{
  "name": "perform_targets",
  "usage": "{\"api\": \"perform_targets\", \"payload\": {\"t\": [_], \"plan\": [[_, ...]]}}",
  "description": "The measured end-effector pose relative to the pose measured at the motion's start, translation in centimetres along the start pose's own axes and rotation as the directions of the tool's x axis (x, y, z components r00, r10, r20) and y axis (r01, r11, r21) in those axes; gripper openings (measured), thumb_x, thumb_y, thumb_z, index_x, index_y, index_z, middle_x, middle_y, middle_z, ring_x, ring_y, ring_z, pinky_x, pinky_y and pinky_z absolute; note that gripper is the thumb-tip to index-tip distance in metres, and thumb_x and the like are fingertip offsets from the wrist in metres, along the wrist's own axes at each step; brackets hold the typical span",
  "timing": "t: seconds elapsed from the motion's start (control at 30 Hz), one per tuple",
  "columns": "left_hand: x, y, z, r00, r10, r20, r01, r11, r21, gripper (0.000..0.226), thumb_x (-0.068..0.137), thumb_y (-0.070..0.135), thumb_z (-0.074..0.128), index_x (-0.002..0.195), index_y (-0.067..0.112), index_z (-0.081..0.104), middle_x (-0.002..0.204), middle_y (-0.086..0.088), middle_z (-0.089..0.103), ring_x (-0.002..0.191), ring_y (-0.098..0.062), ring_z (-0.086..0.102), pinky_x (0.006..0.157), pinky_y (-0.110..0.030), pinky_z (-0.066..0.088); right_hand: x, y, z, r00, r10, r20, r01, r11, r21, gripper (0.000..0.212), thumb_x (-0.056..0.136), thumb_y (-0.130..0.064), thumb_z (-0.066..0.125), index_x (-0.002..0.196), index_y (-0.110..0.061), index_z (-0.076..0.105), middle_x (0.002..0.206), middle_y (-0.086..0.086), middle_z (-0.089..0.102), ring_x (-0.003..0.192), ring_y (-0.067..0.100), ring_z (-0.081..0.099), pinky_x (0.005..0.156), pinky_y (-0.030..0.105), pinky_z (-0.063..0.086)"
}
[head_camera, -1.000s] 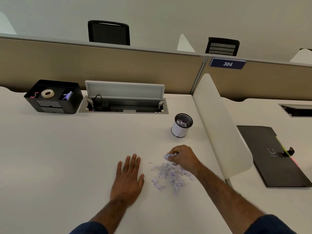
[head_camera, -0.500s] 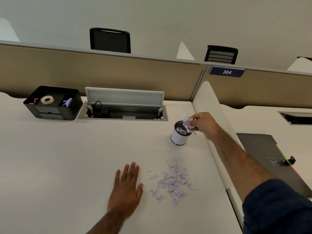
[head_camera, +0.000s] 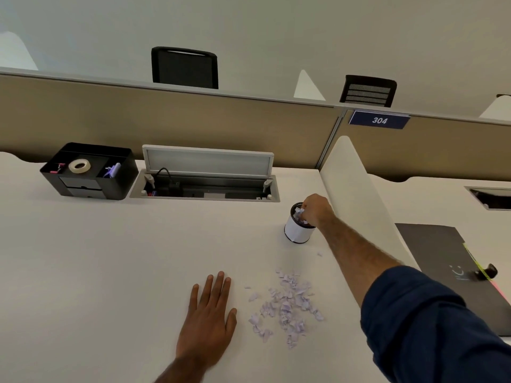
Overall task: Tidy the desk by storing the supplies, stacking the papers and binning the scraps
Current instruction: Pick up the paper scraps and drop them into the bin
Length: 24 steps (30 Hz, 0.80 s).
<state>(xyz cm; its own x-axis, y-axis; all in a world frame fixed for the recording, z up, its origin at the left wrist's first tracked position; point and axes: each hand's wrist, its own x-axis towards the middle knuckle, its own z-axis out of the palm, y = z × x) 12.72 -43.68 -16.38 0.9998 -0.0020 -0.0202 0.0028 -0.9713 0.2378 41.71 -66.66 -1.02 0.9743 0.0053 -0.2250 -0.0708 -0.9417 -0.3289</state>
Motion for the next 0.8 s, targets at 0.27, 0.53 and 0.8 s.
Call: {"api": "perform_targets", "payload": {"t": [0.27,0.53,0.8], "plan": [[0.0,0.0,-0.1,1.0,0.008,-0.007,-0.008,1.0,-0.004,0.071,0.103,0.049,0.03,0.165,0.02,0.01,0.173,0.001,0.007,0.16,-0.021,0.006,0.125,-0.046,0.004,0.2,-1.0,-0.6,0.999,-0.027,0.017,0.029,0.989,-0.147,0.026,0.079,-0.02,0.073,0.1,-0.005,0.075,0.104,0.01,0.072,0.095,0.029,0.069,0.081,0.029,0.056],[0.0,0.0,-0.1,1.0,0.01,-0.002,-0.01,1.0,-0.002,0.071,0.103,0.048,0.031,0.165,0.019,0.012,0.173,-0.001,0.01,0.159,-0.021,0.008,0.125,-0.047,0.005,-0.6,-0.3,-0.6,0.987,0.009,-0.161,-0.008,1.0,0.006,0.019,0.089,-0.009,0.057,0.098,0.0,0.071,0.105,0.015,0.071,0.099,0.033,0.067,0.072,0.028,0.047],[0.0,0.0,-0.1,1.0,-0.003,0.011,0.003,1.0,-0.006,0.071,0.104,0.05,0.024,0.165,0.023,-0.001,0.173,0.004,-0.004,0.16,-0.017,-0.007,0.127,-0.045,-0.003,-5.4,5.0,-0.9,0.889,0.394,-0.233,-0.045,0.58,0.813,0.015,0.079,0.002,0.054,0.078,0.001,0.07,0.069,0.011,0.065,0.055,0.026,0.058,0.055,0.034,0.053]]}}
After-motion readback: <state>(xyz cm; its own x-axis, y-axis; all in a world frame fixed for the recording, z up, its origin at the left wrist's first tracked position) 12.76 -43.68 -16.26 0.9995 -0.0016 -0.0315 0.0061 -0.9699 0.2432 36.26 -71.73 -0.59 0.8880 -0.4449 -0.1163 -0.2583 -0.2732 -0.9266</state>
